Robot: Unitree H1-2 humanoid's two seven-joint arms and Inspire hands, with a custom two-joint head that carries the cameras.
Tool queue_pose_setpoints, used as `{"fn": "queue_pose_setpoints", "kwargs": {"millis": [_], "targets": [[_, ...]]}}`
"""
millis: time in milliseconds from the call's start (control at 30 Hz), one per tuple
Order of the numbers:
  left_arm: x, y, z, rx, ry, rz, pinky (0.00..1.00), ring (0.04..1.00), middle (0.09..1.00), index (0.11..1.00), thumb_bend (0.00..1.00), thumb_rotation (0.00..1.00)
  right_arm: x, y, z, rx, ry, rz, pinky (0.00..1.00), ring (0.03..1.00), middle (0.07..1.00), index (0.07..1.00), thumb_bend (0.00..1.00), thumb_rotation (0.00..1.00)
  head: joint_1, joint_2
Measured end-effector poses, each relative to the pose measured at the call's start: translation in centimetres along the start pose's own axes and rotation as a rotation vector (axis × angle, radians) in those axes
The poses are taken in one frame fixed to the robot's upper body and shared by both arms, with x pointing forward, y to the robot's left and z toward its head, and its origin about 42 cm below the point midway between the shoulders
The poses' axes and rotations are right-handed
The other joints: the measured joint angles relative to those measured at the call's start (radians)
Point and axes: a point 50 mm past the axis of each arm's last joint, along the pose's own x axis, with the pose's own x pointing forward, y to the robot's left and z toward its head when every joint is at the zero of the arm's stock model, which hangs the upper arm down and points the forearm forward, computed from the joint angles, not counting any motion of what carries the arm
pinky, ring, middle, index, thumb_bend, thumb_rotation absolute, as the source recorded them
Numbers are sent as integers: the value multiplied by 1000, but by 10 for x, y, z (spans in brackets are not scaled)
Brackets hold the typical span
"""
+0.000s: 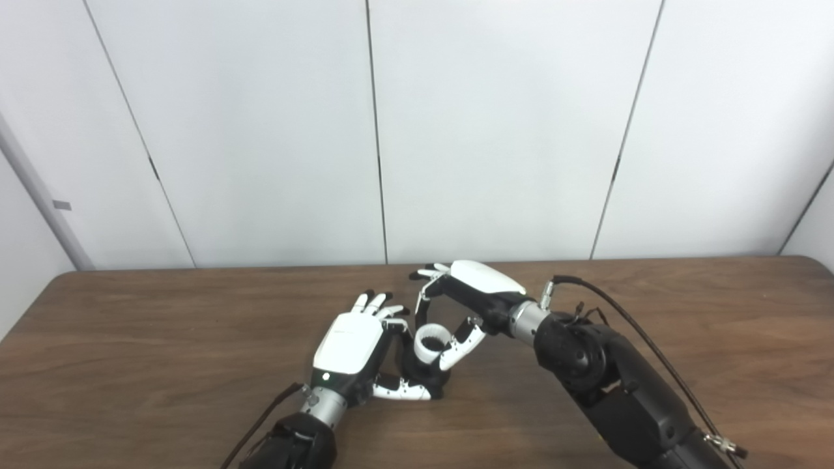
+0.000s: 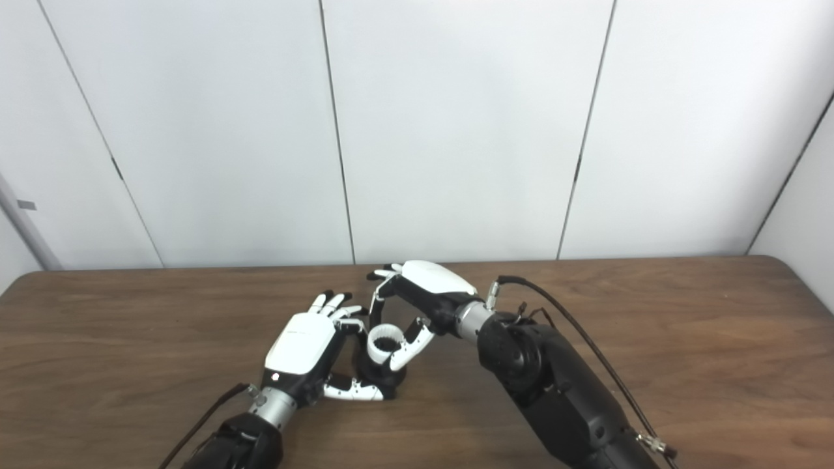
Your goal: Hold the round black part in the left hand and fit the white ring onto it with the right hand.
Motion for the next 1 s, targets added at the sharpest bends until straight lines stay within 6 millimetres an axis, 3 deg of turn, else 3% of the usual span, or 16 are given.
{"fn": "queue_pose_setpoints", "kwargs": {"millis": [433, 1000], "targets": [[-23, 0, 14, -26, 6, -6, 1000, 951, 833, 479, 521, 49, 0, 13, 6, -48, -46, 55, 999, 1000, 927, 476, 518, 124, 11, 18], [-24, 0, 14, -27, 7, -8, 1000, 954, 833, 479, 521, 49, 3, 16, 10, -45, -58, 58, 989, 1000, 957, 487, 522, 144, 8, 18]]}}
